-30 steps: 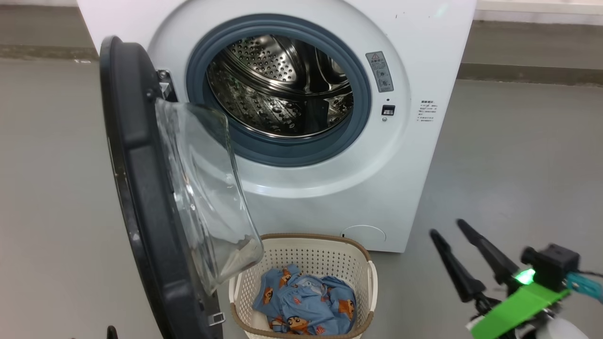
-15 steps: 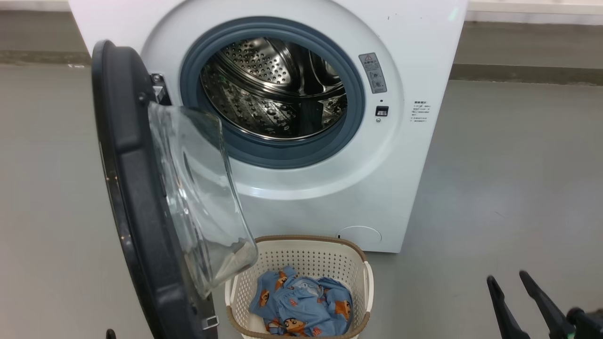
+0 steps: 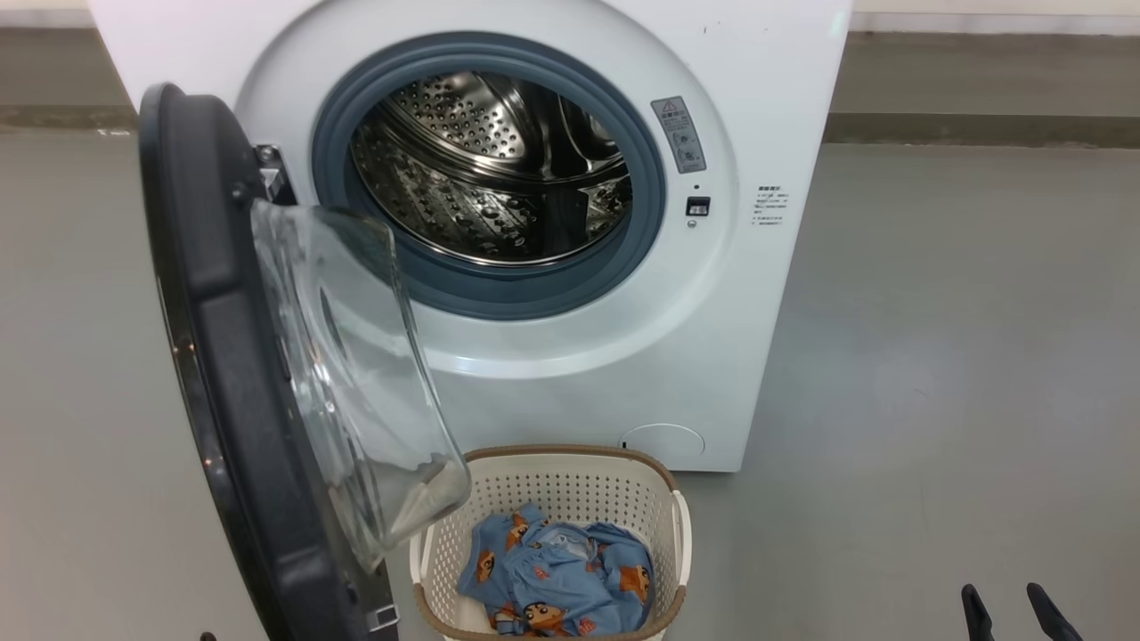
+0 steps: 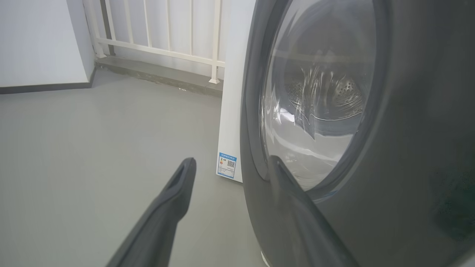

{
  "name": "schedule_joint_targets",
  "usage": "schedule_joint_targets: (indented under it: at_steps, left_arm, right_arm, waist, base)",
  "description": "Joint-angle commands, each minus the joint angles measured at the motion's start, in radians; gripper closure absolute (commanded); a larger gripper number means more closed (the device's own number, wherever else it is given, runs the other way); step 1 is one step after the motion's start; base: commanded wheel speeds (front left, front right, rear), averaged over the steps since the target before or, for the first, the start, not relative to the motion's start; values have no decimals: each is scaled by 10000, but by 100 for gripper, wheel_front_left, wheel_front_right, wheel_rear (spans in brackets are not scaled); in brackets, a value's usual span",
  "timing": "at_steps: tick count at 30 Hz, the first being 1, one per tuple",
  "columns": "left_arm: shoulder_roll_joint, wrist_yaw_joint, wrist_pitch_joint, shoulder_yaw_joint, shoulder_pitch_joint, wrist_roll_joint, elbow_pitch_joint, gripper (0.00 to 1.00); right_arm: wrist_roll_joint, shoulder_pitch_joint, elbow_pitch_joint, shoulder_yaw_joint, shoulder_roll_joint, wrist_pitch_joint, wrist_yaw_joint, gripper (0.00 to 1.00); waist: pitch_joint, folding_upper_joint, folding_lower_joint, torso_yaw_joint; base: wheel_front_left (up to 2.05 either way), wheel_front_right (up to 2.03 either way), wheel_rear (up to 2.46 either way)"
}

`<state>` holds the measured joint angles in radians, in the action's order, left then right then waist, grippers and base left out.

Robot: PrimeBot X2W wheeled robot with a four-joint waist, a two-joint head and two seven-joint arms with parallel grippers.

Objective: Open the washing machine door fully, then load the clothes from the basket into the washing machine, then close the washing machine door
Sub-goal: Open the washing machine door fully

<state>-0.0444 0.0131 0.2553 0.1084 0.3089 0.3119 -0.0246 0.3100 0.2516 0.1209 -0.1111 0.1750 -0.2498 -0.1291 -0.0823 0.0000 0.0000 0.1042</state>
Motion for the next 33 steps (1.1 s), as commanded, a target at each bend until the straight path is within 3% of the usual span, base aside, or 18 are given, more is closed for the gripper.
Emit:
schedule_joint_targets:
  at_steps: [1, 15, 16, 18, 26, 33]
  left_arm:
    - [-58, -25, 65, 364, -162, -5, 298, 0]
    - [-58, 89, 65, 520, -111, 67, 177, 0]
    - [-58, 97, 65, 500, -109, 105, 140, 13]
    - [-58, 112, 65, 461, -106, 82, 80, 100]
    - [-58, 25, 65, 583, -216, 250, 57, 100]
    - [-58, -1011, 65, 1522, -528, 576, 1662, 100]
  right_arm:
    - [-100, -161, -161, 101, 216, -120, -16, 0]
    - [-407, -242, -251, -172, 221, -120, -16, 0]
    - [-412, -234, -256, -160, 213, -120, -16, 0]
    - [-416, -219, -262, -142, 205, -120, -16, 0]
    - [-380, -236, -276, -128, 184, -120, -16, 0]
    - [-386, -236, -324, -213, 177, -120, -16, 0]
  waist:
    - [4, 0, 0, -41]
    - [-98, 0, 0, -99]
    - [-109, 0, 0, -94]
    - [-117, 0, 0, -88]
    - [-118, 0, 0, -72]
    - [-101, 0, 0, -34]
  base:
    - [0, 0, 0]
    - [0, 0, 0]
    - [0, 0, 0]
    - [0, 0, 0]
    - [0, 0, 0]
    - [0, 0, 0]
